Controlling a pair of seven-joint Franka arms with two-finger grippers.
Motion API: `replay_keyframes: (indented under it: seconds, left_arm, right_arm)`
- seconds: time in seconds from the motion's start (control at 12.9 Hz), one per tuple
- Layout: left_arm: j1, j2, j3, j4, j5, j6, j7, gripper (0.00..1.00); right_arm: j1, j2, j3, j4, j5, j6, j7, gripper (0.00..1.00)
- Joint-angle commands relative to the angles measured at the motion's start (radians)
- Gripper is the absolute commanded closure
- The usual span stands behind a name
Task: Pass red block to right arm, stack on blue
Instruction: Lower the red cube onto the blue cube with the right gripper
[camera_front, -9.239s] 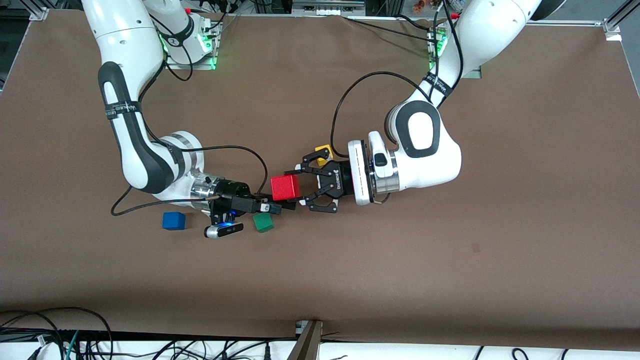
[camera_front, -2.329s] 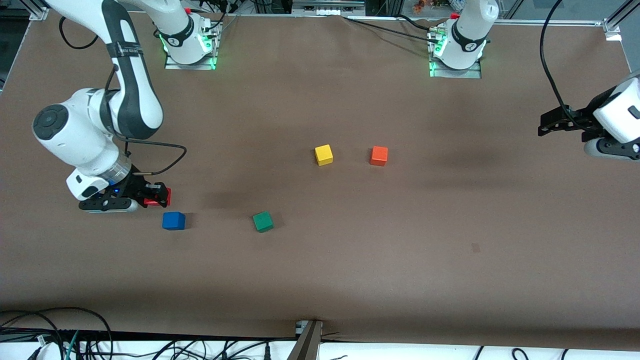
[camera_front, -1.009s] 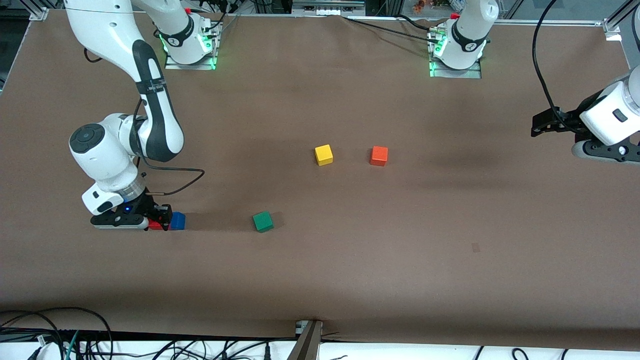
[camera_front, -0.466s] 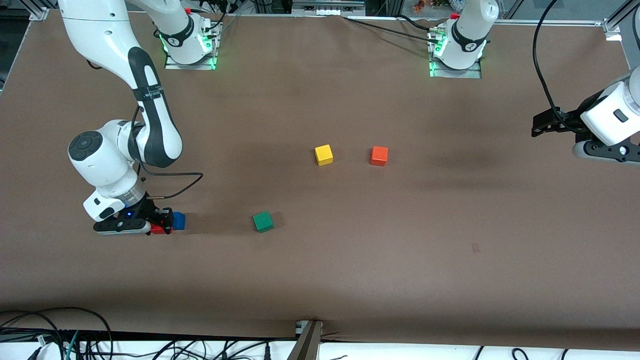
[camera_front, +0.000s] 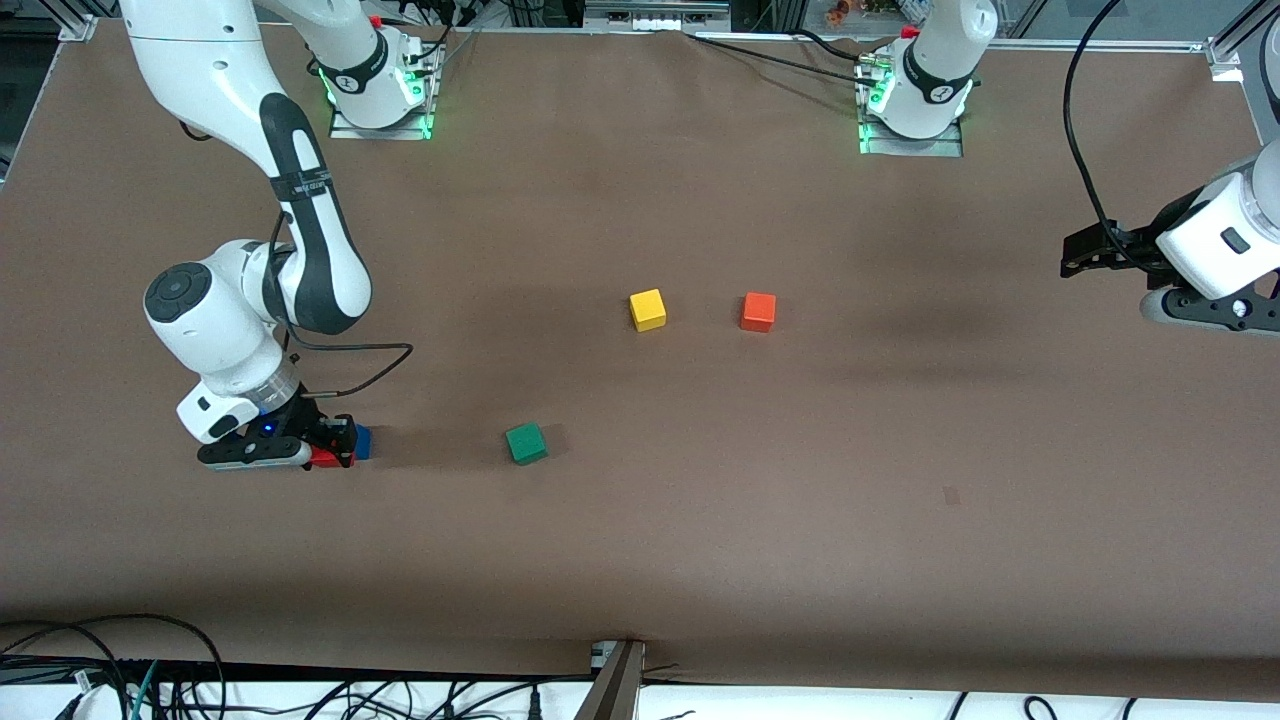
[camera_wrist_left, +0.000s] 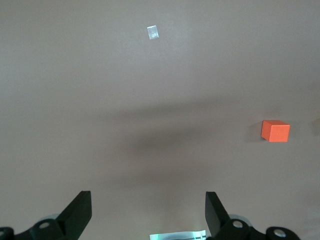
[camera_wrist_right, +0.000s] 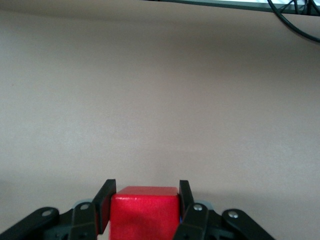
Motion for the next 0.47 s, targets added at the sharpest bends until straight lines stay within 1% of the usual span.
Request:
replay_keyframes:
  seconds: [0.0,0.23,0.39]
  left_arm:
    - [0.006,-0.008,-0.003,-0.004,0.006,-0.001,-0.003,0.0]
    - [0.006,-0.008,-0.003,-0.004,0.003,-0.001,-0.003,0.0]
    - [0.006,-0.008,0.004,-0.004,-0.032,-0.001,-0.003,0.0]
  right_arm:
    - [-0.031,0.002,0.015,0.016,0.02,-0.034,-0.044,0.85]
    - [-0.033,0.002,0.015,0.016,0.023,-0.055,-0.046,0.85]
    - [-0.033,0.002,0.015,0.014,0.028,-0.069,-0.046,0.85]
